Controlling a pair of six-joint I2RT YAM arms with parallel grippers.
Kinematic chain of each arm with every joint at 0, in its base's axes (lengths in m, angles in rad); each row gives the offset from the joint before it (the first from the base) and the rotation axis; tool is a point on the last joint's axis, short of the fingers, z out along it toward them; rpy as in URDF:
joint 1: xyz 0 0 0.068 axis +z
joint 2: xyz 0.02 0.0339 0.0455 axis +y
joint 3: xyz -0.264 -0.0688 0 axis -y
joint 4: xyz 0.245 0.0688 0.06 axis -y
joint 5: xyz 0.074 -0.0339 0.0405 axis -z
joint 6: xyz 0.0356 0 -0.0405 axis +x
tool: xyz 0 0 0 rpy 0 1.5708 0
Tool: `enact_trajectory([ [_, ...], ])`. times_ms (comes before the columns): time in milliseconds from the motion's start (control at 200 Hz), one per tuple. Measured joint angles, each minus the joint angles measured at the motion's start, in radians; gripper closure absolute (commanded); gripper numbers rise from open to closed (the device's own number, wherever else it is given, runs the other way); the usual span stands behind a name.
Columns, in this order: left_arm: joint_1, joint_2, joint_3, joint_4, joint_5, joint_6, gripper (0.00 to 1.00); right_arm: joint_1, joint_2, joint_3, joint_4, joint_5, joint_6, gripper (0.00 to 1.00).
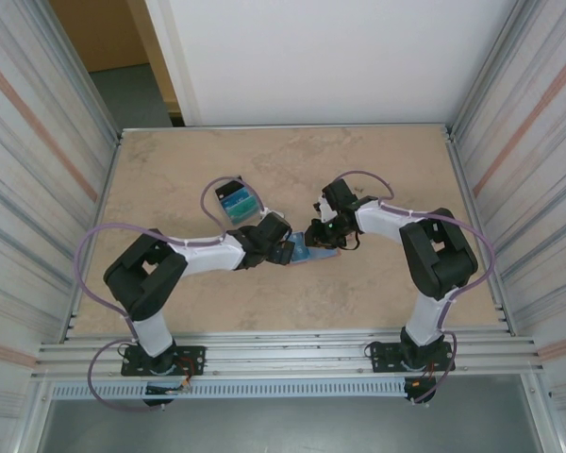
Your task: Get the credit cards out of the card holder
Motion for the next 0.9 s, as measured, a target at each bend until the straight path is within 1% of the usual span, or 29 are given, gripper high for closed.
enact_trajectory([
  [346, -0.004, 0.034, 0.028, -0.006, 0.002, 0.001, 0.01, 0.000, 0.010, 0.000, 0.034, -0.031, 0.000, 0.80],
  [902, -0.012, 0.046, 0.043, -0.033, -0.008, 0.008, 0.01, -0.001, 0.020, -0.001, 0.041, -0.022, 0.000, 0.80],
])
